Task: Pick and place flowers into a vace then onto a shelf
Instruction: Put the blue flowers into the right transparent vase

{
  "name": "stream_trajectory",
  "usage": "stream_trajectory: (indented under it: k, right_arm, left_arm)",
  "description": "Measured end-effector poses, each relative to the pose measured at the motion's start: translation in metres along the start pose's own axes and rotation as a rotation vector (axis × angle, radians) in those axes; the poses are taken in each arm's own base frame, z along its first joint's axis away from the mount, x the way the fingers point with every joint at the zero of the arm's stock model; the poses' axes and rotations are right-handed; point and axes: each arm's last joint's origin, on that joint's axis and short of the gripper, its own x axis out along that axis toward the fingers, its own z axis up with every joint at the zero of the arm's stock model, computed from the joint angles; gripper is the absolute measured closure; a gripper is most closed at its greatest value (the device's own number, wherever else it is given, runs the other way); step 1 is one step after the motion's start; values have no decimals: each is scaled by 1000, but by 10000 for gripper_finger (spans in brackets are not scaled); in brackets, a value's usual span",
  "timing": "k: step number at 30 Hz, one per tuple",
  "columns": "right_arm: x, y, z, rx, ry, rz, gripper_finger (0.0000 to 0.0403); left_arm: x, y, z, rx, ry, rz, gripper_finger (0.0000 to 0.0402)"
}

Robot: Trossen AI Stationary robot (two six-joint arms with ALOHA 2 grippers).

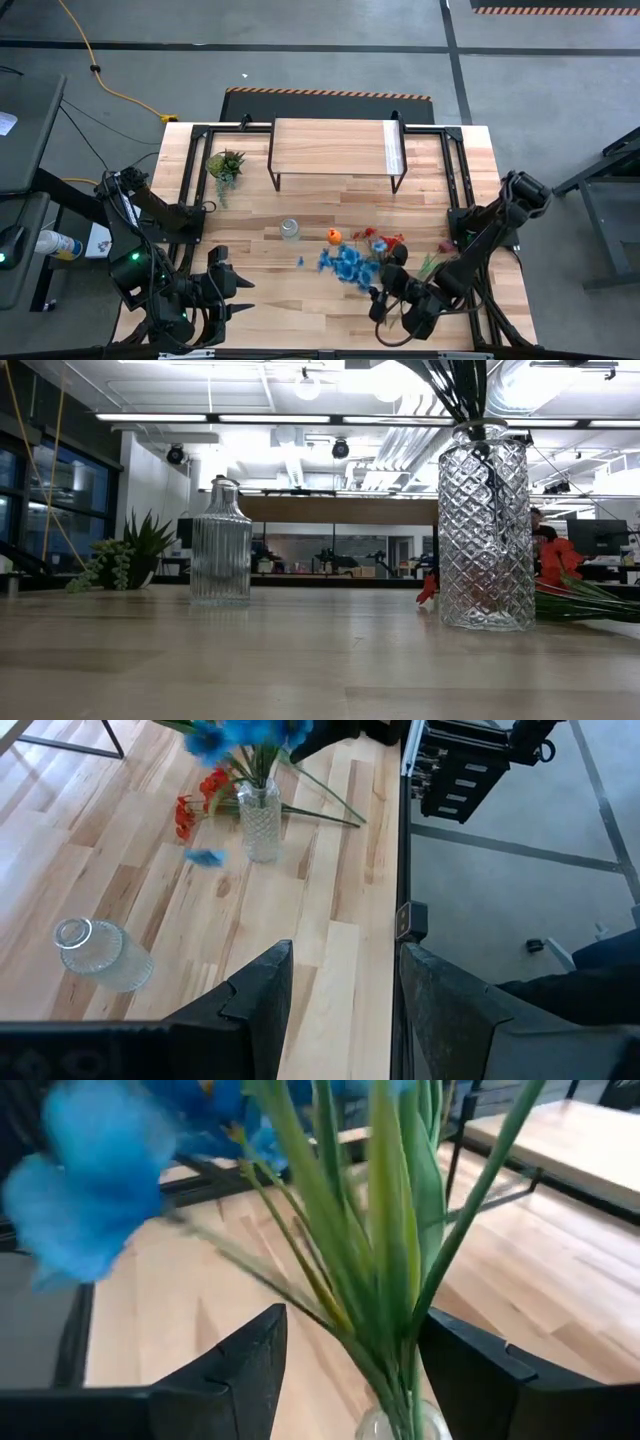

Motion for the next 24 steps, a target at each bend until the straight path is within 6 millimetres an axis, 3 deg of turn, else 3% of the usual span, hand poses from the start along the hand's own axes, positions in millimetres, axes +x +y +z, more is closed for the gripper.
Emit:
stream_trajectory:
  k: [7,16,24]
  right_arm:
    - [-6,-4,7,12,75,72,190]
    - [-9,-11,0,35,235,104,191]
    - [-11,-12,3,55,254,124,190]
  left_arm:
    - [0,0,0,3,2,3,181]
    - [0,1,0,2,-9,10,181]
    - [0,1,1,2,-20,18,181]
